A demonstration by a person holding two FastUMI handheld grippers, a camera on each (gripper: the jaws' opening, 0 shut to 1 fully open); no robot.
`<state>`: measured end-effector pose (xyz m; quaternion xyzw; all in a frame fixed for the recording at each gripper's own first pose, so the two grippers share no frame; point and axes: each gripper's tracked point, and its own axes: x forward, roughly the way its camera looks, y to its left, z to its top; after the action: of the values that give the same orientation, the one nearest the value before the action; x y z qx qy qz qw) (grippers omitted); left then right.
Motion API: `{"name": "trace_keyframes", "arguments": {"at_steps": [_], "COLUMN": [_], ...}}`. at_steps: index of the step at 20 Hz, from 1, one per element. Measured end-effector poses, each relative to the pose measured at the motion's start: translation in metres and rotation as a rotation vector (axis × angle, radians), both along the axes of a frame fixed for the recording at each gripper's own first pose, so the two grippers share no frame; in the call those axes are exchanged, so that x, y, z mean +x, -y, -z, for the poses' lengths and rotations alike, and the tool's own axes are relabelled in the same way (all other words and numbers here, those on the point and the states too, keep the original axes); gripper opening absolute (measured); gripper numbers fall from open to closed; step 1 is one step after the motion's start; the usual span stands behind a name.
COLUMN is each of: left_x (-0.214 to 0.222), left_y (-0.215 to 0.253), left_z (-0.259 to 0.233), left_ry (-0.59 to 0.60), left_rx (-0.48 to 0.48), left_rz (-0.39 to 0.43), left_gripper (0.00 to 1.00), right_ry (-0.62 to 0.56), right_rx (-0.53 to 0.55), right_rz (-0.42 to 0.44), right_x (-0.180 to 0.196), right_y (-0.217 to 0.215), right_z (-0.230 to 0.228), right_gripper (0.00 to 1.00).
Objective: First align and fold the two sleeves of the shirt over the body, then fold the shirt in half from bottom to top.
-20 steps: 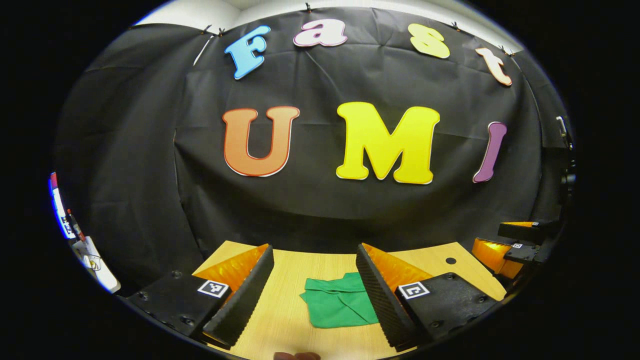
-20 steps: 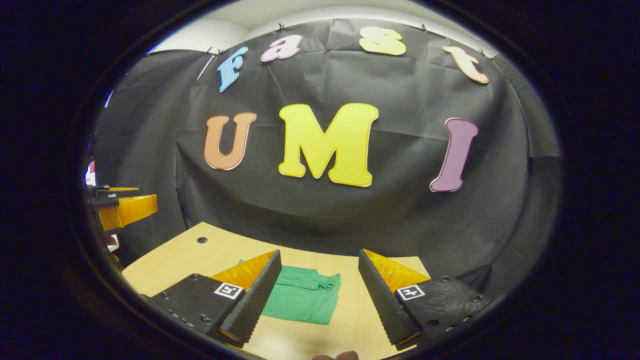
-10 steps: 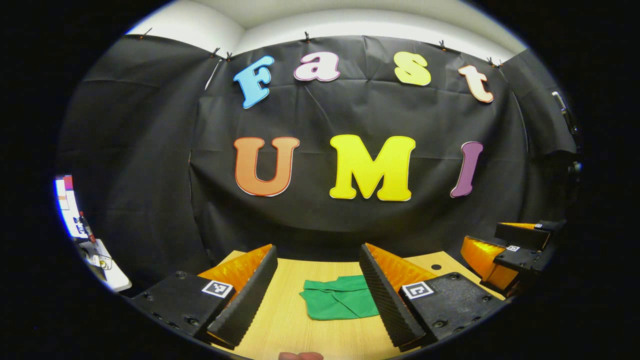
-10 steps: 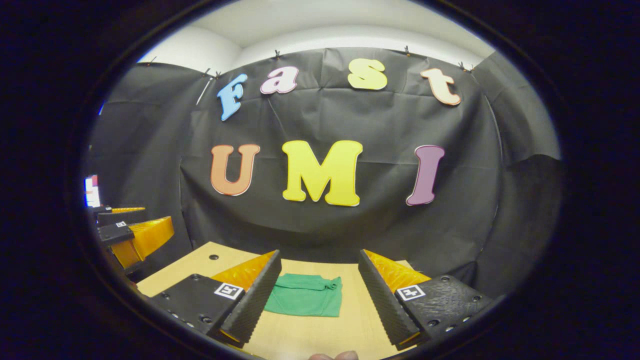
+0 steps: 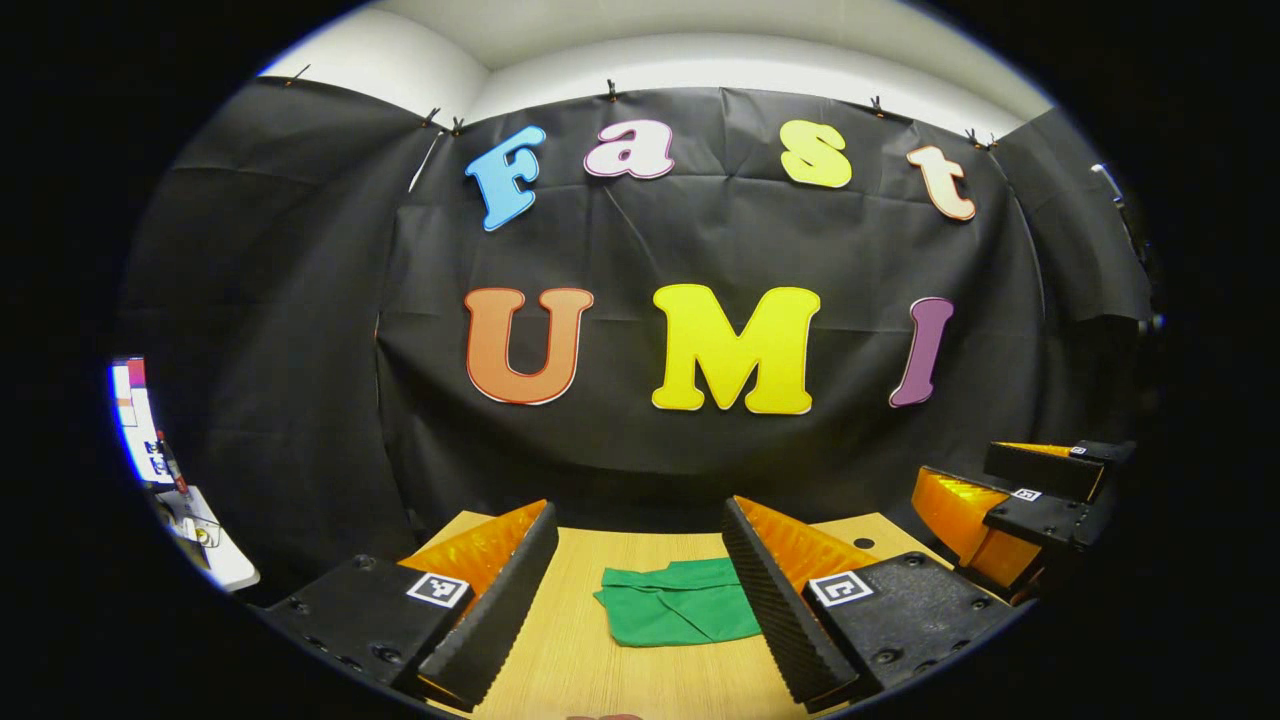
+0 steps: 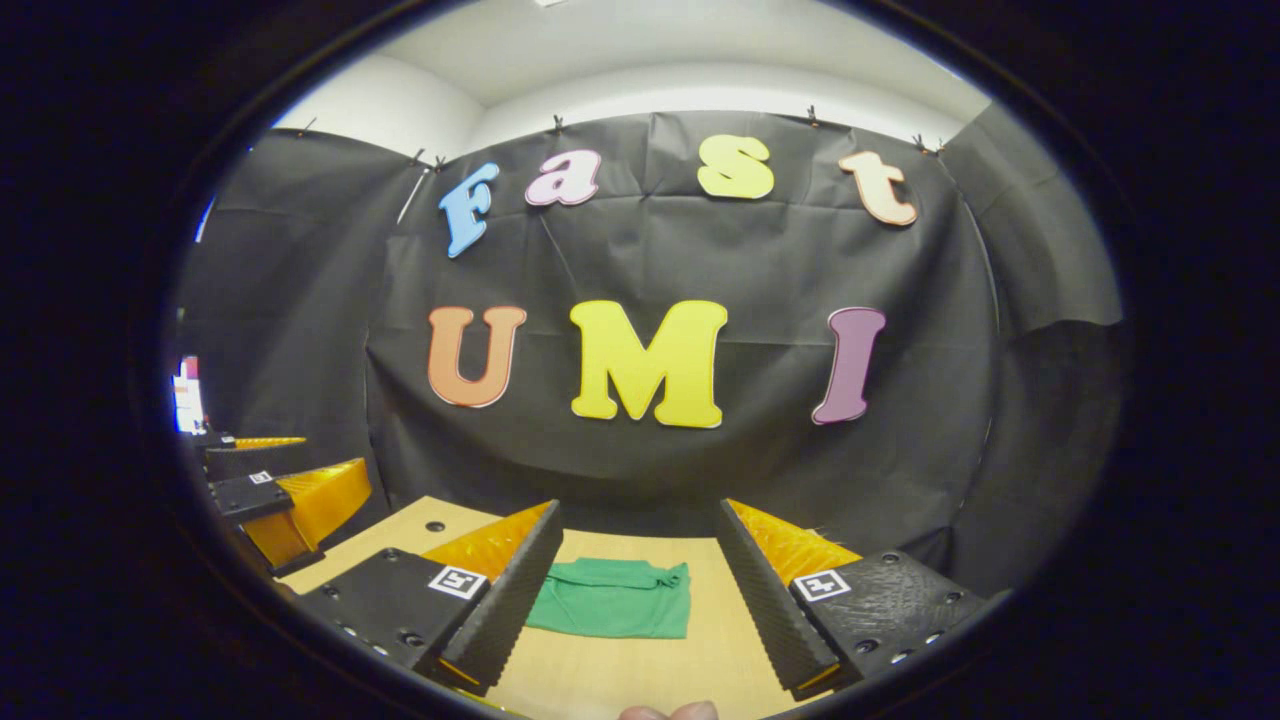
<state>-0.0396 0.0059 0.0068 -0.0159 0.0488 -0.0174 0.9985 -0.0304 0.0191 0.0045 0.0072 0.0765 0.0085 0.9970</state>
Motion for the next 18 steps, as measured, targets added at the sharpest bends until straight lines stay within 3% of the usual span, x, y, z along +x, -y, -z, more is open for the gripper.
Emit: {"name": "trace_keyframes", "arguments": {"at_steps": [18], "left_x": [0.014], "left_y": [-0.021], "left_z": [0.009], "left_ry": [-0.028], "left_rx": [-0.013], "left_rz": [-0.039], "left_gripper": [1.0], "right_ry": [-0.014], "right_rx": [0.025], "right_rz": [-0.012], "right_x": [0.015], "right_y": [-0.015], "right_z": [0.012], "right_gripper": [0.96]}}
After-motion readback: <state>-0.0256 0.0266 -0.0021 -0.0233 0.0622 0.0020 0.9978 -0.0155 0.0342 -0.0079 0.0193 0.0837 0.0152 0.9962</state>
